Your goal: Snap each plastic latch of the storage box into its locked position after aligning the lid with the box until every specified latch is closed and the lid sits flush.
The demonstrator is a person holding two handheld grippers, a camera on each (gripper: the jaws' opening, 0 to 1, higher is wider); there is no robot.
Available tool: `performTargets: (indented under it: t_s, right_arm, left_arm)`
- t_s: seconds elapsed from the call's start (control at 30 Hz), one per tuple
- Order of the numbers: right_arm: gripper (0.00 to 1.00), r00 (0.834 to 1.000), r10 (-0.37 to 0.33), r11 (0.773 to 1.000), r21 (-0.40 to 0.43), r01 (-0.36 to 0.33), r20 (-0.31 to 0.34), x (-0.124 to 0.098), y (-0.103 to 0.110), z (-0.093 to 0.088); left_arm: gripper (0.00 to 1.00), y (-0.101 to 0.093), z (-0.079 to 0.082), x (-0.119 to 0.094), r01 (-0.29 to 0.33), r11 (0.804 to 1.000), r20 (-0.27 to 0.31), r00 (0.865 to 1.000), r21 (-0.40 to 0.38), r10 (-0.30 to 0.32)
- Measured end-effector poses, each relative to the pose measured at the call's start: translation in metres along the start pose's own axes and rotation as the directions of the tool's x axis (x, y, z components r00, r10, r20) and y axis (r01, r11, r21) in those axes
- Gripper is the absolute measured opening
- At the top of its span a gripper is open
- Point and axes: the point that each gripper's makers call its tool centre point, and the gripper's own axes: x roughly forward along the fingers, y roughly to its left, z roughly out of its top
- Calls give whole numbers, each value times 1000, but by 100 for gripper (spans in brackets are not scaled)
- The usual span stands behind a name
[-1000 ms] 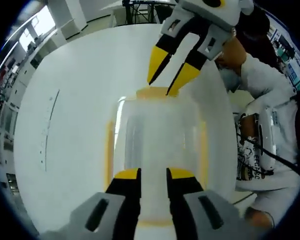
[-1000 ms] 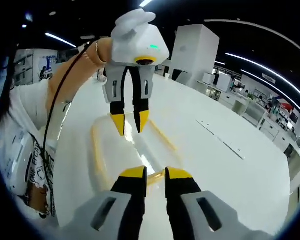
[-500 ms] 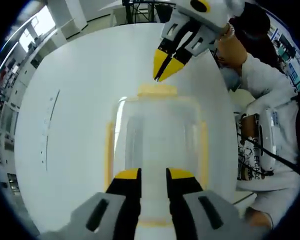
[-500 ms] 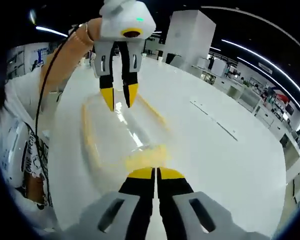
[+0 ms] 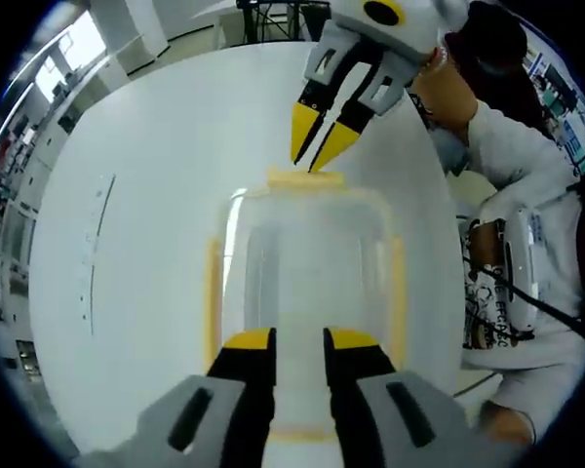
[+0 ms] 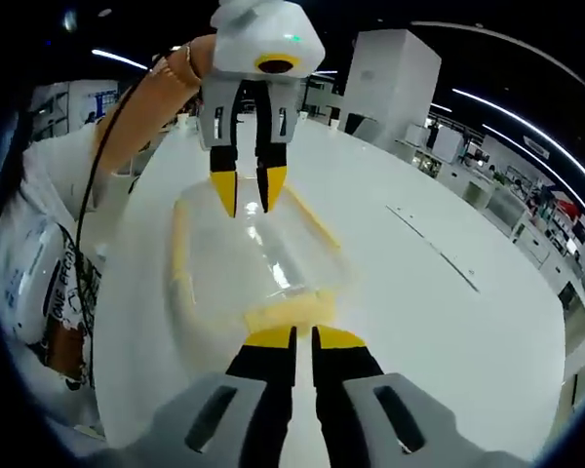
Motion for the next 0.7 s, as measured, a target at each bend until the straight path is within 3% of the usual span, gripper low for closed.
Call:
performTargets:
  t_s: [0.33, 0.4, 0.43, 0.7]
  right_arm:
    - [0, 983, 161, 983, -98, -152, 90, 10, 6, 1]
    - [0, 978, 202, 971, -139, -194, 46, 15, 10, -11]
    - [0, 975, 194, 970, -167, -174, 111, 15, 8, -3]
    - [0, 948, 230, 967, -157, -199, 218, 12, 2, -9]
  left_arm:
    - [19, 3, 1, 0, -3, 1000, -26, 1000, -17, 2]
    - [19, 4, 1, 0, -3, 1000, -24, 1000, -17, 2]
    - [19, 5, 1, 0, -3, 1000, -23, 1000, -16, 2]
    - [19, 6, 3, -1, -6, 1000, -39, 999, -10, 6]
